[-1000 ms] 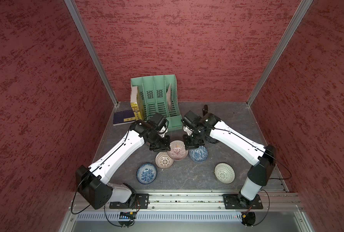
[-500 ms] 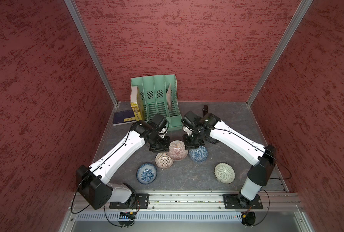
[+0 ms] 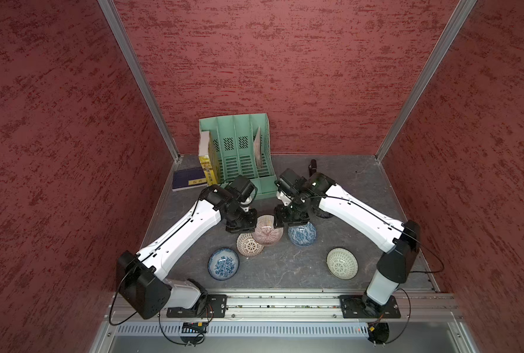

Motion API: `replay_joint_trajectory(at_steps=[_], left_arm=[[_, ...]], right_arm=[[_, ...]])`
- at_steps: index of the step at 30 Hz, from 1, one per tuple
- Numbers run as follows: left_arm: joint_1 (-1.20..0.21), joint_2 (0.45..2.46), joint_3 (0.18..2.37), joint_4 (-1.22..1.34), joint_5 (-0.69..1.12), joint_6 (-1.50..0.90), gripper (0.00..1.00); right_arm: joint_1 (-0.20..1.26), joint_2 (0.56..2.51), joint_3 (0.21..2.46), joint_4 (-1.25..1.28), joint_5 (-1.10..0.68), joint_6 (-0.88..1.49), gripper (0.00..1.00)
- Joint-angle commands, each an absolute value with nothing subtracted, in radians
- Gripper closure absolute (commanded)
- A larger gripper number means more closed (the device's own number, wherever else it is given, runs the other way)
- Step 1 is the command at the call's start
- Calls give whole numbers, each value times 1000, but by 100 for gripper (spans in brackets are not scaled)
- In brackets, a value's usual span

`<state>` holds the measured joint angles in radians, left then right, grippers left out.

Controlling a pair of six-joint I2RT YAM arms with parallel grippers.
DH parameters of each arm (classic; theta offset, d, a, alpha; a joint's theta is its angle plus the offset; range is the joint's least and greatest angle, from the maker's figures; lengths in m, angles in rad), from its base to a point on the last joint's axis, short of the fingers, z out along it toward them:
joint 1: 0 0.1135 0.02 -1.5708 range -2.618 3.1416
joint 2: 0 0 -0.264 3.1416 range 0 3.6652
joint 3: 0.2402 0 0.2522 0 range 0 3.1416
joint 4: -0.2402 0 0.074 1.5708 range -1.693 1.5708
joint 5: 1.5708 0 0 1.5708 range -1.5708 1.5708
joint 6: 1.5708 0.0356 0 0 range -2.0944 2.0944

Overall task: Stack the bowls
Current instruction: Pick up the bowl from the center of the board, then place the bowl on the bowl.

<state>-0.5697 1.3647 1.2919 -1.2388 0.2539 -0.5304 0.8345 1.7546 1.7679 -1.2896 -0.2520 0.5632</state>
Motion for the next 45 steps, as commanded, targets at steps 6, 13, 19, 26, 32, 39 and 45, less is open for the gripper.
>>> replay_joint_trajectory(at_steps=[6,13,19,26,32,39,45], left_arm=[[-483,1282,1195,-1172,258,-521,100],[-418,1252,1089,-1071,298,-505,100],[-393,1236,1018,-1023,288,-494,100],[-393,1203,950,-970,255,-499,100],[-392,1198,906,-931,240,-507,100],[-395,1234,895,-920,226,-521,100],[-395,1259,869,-895,231,-542,100]], right_arm=[[805,1669,1787,-1255,-157,529,29],[769,1621,1720,-1224,-167,535,30],[760,1611,1685,-1202,-180,537,31],[758,1601,1657,-1164,-201,538,33],[759,1601,1639,-1151,-212,543,33],[758,1588,1609,-1135,-217,550,34],[759,1587,1601,-1122,-222,552,34]])
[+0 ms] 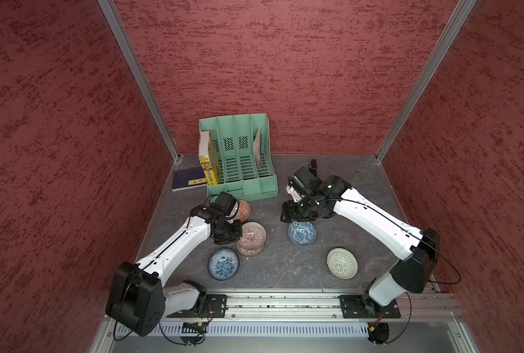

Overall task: Stack the bowls
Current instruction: Place the bowl on the bowl.

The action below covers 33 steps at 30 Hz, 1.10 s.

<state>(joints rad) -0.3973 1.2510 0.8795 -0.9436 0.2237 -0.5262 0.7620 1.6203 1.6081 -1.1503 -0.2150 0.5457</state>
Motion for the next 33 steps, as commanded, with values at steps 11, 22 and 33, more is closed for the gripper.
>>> replay_joint_trajectory(at_steps=[11,22,33], left_arm=[[-394,1274,824,-843,235,-555,100],[-397,1253,790,-806,237,-565,100],[-397,1244,782,-796,244,-568,89]], right_arm=[[759,1584,1567,-1096,-243,555,35],[759,1586,1554,-1086,-251,559,35],[759,1591,1554,-1085,-258,558,35]])
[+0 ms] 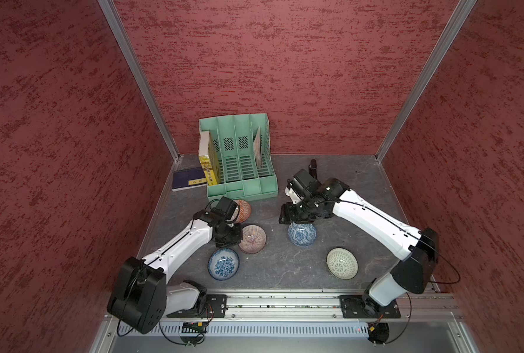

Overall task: Stack the bowls
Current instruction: Place the bowl on the bowl.

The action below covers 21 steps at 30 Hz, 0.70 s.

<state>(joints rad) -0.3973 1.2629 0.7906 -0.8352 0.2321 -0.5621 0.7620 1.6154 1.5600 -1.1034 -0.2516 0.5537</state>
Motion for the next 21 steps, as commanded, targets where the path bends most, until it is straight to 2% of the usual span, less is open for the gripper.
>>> replay_joint_trajectory(at_steps=[1,5,11,17,21], left_arm=[[-397,1243,782,-797,246,-568,86],[-397,1243,793,-810,250,-566,72],[-398,1228,817,-840,256,-566,67],[-397,1216,837,-877,255,-567,66],[-398,1232,841,-885,253,-569,73]], right_arm=[[758,1592,1554,-1085,-258,556,35],[759,1592,1544,-1085,-250,553,34],[759,1597,1540,-1087,-247,550,35],[759,1597,1538,-1088,-236,543,35],[758,1598,1541,-1088,-232,543,35]])
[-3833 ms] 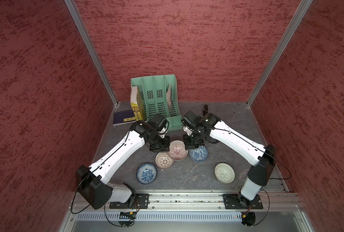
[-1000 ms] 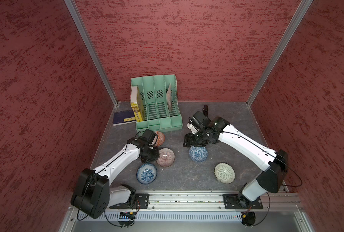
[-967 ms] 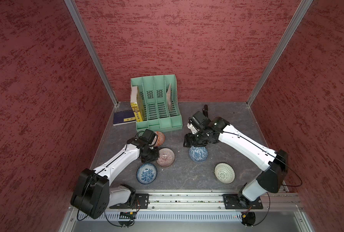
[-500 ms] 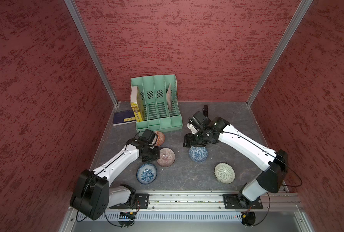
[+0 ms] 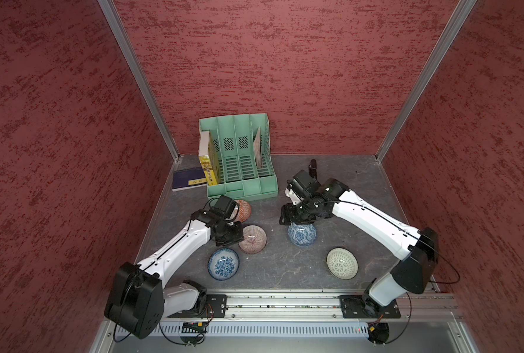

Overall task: Stack the bowls
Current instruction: Place the bowl on the bowl.

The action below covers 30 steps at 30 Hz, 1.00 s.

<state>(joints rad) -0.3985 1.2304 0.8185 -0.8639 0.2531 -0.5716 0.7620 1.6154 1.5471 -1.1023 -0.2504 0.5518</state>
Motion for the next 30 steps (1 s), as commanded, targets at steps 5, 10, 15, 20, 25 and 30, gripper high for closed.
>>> replay_joint_trajectory(at_steps=[5,10,15,20,25,30], left_arm=[[-397,1242,841,-887,242,-569,79],[-396,1256,836,-876,242,-566,81],[-400,1264,830,-870,248,-566,87],[-406,1266,830,-870,247,-565,89],[-409,1261,830,-871,247,-567,89],[-410,1245,842,-894,236,-572,70]], right_arm=[[758,1598,1543,-1089,-229,542,35],[757,1598,1540,-1087,-229,544,35],[758,1597,1539,-1088,-227,544,35],[758,1601,1536,-1083,-229,548,36],[758,1600,1532,-1081,-230,548,36],[752,1601,1531,-1096,-204,542,35]])
